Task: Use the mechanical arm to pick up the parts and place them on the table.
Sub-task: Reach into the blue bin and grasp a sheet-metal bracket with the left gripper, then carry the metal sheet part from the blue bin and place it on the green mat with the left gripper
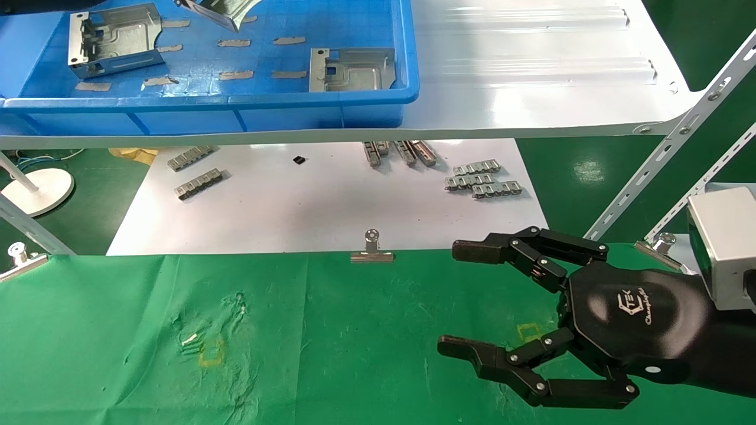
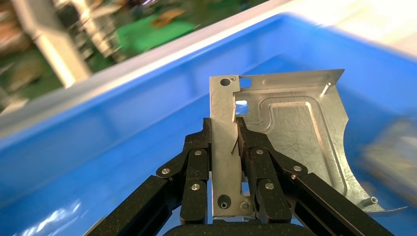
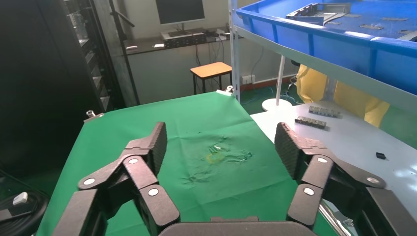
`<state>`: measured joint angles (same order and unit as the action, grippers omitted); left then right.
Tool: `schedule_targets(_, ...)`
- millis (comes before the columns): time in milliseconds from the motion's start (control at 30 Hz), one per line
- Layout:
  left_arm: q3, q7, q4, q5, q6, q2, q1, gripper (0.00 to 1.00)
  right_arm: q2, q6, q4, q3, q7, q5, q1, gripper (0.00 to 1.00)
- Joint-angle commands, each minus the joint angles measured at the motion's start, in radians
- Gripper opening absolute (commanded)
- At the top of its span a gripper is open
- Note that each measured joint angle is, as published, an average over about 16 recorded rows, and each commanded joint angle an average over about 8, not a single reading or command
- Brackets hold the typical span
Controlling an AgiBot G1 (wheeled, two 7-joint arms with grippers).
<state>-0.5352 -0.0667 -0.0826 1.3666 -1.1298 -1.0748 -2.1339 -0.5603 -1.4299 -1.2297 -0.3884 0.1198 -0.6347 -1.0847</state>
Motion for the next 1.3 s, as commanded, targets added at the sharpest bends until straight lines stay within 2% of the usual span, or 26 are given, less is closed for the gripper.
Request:
schedule_targets(33,0.018,0.035,-0.018,-0.027,-0.056,0.021,0.0,0.0,0.0,0.0,0.0,0.0,0.0,0.0,0.0,1.0)
schedule_targets(267,0.059,0.19,-0.07,-0.105,-0.354,0.1,0.046,0.0,0.0,0.0,0.0,0.0,0.0,0.0,0.0,1.0)
schedule_targets(433,0.058,0.315,-0.177,-0.169,-0.468,0.156,0.138,0.0,0.0,0.0,0.0,0.0,0.0,0.0,0.0,1.0)
schedule_targets(700,-0.028,0.424,-0.545,-0.369,-0.475,0.335,0.38,0.0,0.0,0.0,0.0,0.0,0.0,0.0,0.0,1.0)
schedule_targets(833,-0.102,0.5,-0.66,-0.422,-0.468,0.414,0.487,0.0,0.0,0.0,0.0,0.0,0.0,0.0,0.0,1.0)
schedule_targets(1033,-0.214,0.655,-0.651,-0.38,-0.452,0.444,0.571,0.0,0.0,0.0,0.0,0.0,0.0,0.0,0.0,1.0)
schedule_targets(1300,-0.291,0.831,-0.48,-0.281,-0.44,0.392,0.562,0.0,0.0,0.0,0.0,0.0,0.0,0.0,0.0,1.0)
